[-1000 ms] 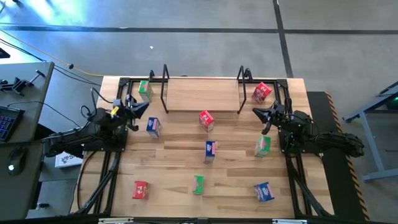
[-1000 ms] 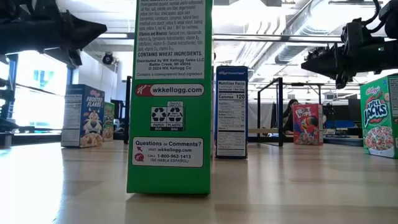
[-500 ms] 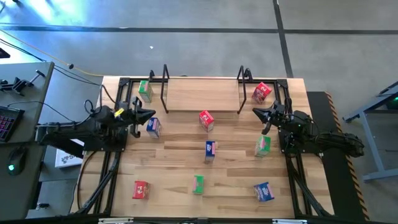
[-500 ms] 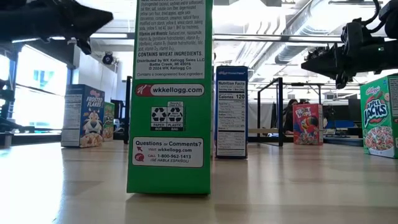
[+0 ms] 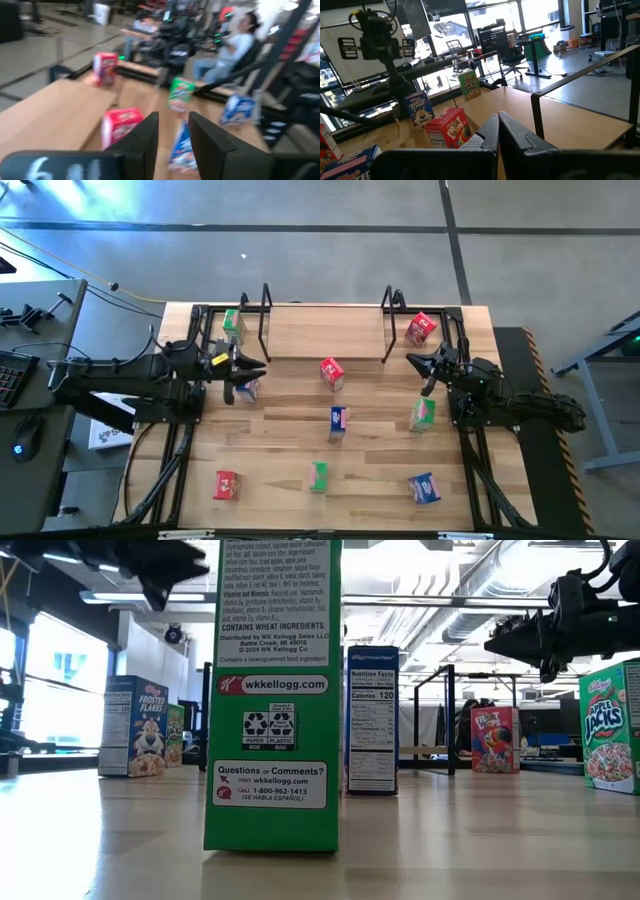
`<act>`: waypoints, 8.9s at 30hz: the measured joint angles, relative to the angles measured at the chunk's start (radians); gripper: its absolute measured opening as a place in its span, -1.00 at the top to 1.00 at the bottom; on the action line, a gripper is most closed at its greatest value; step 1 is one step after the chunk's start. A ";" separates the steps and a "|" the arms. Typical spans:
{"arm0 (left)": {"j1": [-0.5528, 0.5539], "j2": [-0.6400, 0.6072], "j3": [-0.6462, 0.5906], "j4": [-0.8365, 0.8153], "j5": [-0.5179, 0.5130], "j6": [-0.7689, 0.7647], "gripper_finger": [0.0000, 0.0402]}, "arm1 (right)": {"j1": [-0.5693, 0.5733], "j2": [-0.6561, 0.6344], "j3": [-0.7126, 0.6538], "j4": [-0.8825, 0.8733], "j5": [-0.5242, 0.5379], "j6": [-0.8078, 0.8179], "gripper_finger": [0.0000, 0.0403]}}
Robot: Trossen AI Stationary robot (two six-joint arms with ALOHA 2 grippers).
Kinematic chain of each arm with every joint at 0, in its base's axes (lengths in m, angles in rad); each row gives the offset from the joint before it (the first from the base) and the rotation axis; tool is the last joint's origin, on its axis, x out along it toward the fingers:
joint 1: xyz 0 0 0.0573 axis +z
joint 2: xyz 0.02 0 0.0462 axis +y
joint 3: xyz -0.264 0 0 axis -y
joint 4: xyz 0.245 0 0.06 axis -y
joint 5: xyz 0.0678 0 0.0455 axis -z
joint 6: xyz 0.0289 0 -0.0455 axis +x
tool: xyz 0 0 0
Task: Stack cereal on shelf
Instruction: Put the top left blue cereal box on the shelf
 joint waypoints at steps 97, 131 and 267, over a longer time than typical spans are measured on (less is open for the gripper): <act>0.146 0.805 0.577 -1.258 -0.084 -0.604 -0.52 | 0.000 0.000 0.000 0.000 0.000 0.000 1.00; 0.034 0.741 0.823 -1.271 0.031 -0.169 0.12 | 0.000 0.000 0.000 0.000 0.000 0.000 1.00; 0.506 1.384 1.230 -1.084 -0.092 0.593 0.88 | 0.000 0.000 0.000 0.000 0.000 0.000 1.00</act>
